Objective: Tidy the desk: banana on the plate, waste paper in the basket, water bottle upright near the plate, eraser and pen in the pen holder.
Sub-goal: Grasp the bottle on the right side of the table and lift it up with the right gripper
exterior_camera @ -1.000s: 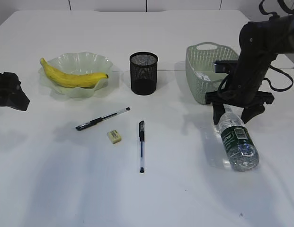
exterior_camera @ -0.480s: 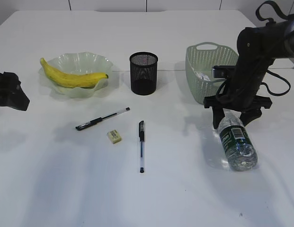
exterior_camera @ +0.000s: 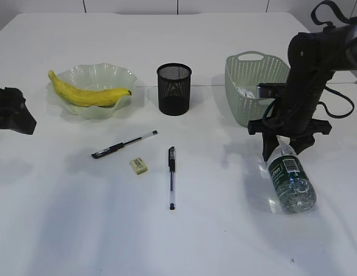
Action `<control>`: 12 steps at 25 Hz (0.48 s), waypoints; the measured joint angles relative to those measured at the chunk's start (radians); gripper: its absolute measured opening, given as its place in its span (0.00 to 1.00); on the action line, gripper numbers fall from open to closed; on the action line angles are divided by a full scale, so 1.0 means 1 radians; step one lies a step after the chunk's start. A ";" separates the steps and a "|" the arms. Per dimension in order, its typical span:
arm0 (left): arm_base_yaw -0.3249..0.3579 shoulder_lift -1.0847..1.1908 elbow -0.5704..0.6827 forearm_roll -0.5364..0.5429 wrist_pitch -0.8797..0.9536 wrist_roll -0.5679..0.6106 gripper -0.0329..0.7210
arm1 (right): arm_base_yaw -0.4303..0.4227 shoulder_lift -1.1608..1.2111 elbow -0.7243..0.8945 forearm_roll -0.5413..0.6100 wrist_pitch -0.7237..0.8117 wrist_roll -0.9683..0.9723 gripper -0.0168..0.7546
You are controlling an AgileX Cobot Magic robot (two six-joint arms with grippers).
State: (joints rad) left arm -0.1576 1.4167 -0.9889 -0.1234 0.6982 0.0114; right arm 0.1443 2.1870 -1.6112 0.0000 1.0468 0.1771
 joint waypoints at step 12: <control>-0.039 0.000 0.000 -0.045 0.000 0.004 0.79 | 0.094 -0.249 0.080 0.049 -0.002 -0.089 0.51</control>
State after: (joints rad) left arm -0.1963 1.4167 -0.9889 -0.1688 0.6982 0.0159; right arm 0.2379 1.9384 -1.5317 0.0487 1.0449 0.0883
